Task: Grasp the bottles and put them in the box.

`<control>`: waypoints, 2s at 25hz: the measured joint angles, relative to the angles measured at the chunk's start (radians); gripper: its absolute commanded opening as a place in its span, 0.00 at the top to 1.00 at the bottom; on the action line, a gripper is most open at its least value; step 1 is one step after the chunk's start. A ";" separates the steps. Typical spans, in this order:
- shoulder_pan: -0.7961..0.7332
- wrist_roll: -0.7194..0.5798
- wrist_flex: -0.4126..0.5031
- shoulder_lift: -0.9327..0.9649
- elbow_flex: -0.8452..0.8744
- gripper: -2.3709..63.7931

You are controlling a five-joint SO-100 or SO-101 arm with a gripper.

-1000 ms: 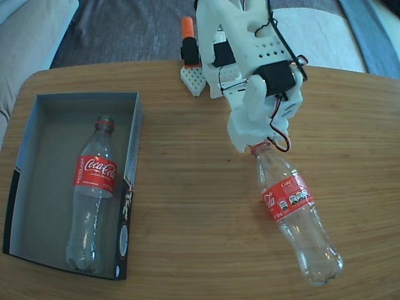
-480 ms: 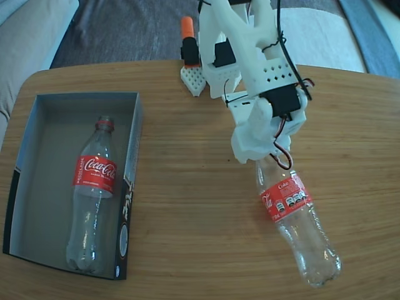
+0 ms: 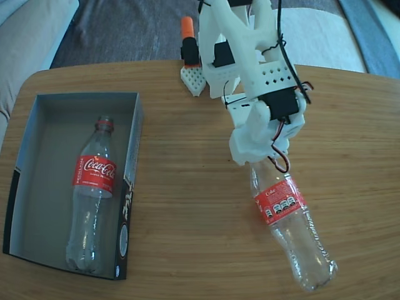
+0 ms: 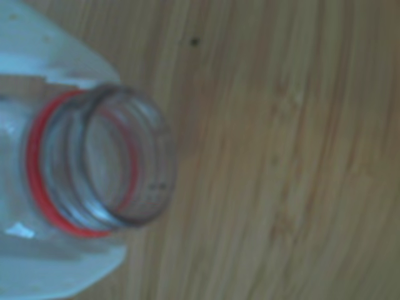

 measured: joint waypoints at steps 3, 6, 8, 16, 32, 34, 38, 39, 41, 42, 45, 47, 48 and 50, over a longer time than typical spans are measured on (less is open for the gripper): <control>0.015 0.003 0.002 0.000 -0.002 0.95; 0.046 0.000 -0.002 0.000 -0.002 0.97; 0.069 0.003 -0.002 0.000 -0.002 0.97; 0.201 -0.003 0.012 0.000 -0.067 0.97; 0.509 -0.012 0.158 -0.002 -0.568 0.97; 0.541 -0.014 0.179 -0.002 -0.603 0.97; 0.607 -0.012 0.219 -0.002 -0.657 0.97; 0.626 -0.014 0.227 -0.002 -0.670 0.97; 0.664 -0.014 0.242 -0.002 -0.699 0.97; 0.689 -0.014 0.245 -0.002 -0.716 0.97; 0.762 -0.014 0.245 -0.002 -0.769 0.97; 0.815 -0.064 0.245 -0.002 -0.796 0.97; 0.844 -0.101 0.250 -0.002 -0.805 0.97; 0.904 -0.181 0.281 -0.002 -0.822 0.97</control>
